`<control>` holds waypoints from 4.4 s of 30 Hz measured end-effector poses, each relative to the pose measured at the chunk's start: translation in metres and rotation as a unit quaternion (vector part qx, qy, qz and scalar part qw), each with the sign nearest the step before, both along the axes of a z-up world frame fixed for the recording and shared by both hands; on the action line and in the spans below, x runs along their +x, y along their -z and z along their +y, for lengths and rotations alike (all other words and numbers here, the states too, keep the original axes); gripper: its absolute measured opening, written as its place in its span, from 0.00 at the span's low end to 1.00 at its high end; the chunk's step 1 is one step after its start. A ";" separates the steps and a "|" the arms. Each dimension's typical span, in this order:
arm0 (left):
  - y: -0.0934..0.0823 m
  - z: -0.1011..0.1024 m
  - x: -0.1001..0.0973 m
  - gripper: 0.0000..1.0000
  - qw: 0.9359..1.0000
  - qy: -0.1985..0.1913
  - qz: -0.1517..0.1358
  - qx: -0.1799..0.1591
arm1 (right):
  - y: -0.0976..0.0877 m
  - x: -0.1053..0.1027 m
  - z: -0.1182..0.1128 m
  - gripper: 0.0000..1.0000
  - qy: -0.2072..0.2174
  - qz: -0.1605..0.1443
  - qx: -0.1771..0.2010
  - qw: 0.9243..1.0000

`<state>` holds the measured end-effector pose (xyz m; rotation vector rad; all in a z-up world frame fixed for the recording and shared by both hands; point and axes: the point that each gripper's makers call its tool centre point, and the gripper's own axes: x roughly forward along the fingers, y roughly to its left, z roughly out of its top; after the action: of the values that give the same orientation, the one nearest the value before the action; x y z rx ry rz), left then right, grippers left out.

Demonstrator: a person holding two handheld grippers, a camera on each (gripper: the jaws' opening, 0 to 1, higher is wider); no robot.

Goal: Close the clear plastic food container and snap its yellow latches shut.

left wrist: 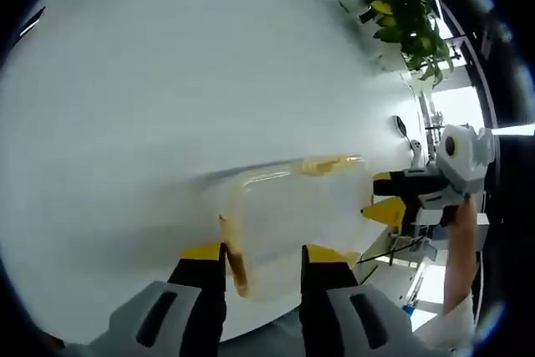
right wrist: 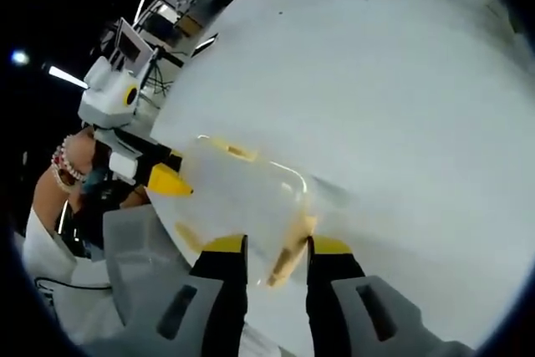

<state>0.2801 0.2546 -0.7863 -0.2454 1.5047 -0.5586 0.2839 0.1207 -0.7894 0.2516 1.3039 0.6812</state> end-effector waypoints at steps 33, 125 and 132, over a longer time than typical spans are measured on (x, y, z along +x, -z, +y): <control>0.003 0.000 0.001 0.30 0.999 0.022 -0.025 0.016 | -0.006 -0.006 -0.006 0.22 0.022 0.014 -0.013 1.000; -0.033 -0.058 -0.018 0.28 0.872 0.289 -0.387 -0.083 | -0.027 0.024 0.071 0.20 -0.283 -0.222 -0.046 0.932; -0.023 -0.052 -0.030 0.35 0.821 0.380 -0.424 -0.034 | -0.022 0.026 0.076 0.25 -0.311 -0.204 -0.035 0.927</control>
<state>0.2500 0.2031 -0.7633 0.5416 0.6413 -1.1705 0.3095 0.1965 -0.7672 -0.3723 0.9921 1.1502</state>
